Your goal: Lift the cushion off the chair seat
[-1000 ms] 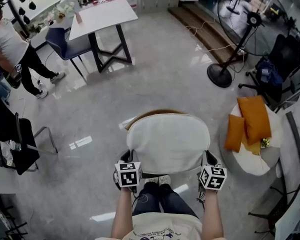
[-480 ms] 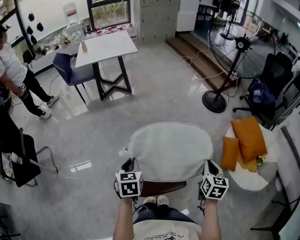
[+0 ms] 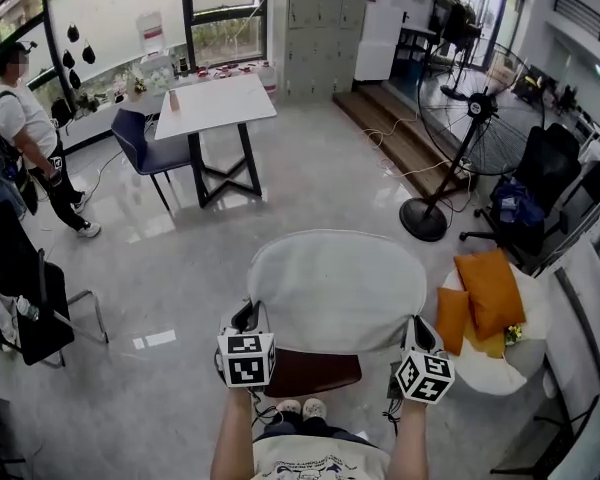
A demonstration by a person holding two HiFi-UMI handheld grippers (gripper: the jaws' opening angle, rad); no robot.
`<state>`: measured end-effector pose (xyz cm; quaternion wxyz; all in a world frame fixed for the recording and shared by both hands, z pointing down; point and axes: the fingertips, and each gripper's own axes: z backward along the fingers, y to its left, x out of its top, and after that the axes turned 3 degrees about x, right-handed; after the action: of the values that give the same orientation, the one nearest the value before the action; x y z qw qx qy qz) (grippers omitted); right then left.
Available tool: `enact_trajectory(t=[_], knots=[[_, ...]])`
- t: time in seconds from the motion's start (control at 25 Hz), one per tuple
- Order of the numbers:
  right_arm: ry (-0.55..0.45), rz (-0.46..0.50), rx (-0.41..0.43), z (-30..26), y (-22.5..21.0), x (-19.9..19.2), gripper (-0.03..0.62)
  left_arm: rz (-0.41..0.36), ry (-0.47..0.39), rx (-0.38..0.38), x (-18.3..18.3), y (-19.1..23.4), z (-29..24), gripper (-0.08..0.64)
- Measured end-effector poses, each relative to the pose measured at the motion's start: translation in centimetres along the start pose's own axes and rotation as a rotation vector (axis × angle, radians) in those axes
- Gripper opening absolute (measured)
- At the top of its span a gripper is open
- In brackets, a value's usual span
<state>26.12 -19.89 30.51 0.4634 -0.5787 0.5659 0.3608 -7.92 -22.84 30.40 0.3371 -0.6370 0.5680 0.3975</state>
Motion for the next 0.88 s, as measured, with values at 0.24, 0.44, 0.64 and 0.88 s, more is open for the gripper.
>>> enact_trajectory(t=[0.24, 0.44, 0.64, 0.88], knots=[[-0.025, -0.015, -0.002, 1.0, -0.7, 0.5, 0.032, 0.000, -0.023, -0.009, 0.8, -0.8, 1.0, 0.051], [-0.028, -0.035, 0.000, 1.4, -1.0, 0.4, 0.032, -0.007, -0.026, -0.012, 0.7, -1.3, 1.3, 0.051], [-0.035, -0.043, 0.008, 1.4, -1.8, 0.5, 0.032, 0.002, -0.028, -0.009, 0.6, -2.0, 1.0, 0.051], [-0.036, -0.041, 0.007, 1.0, -2.0, 1.0, 0.032, 0.001, -0.029, -0.014, 1.0, -2.1, 0.7, 0.051]])
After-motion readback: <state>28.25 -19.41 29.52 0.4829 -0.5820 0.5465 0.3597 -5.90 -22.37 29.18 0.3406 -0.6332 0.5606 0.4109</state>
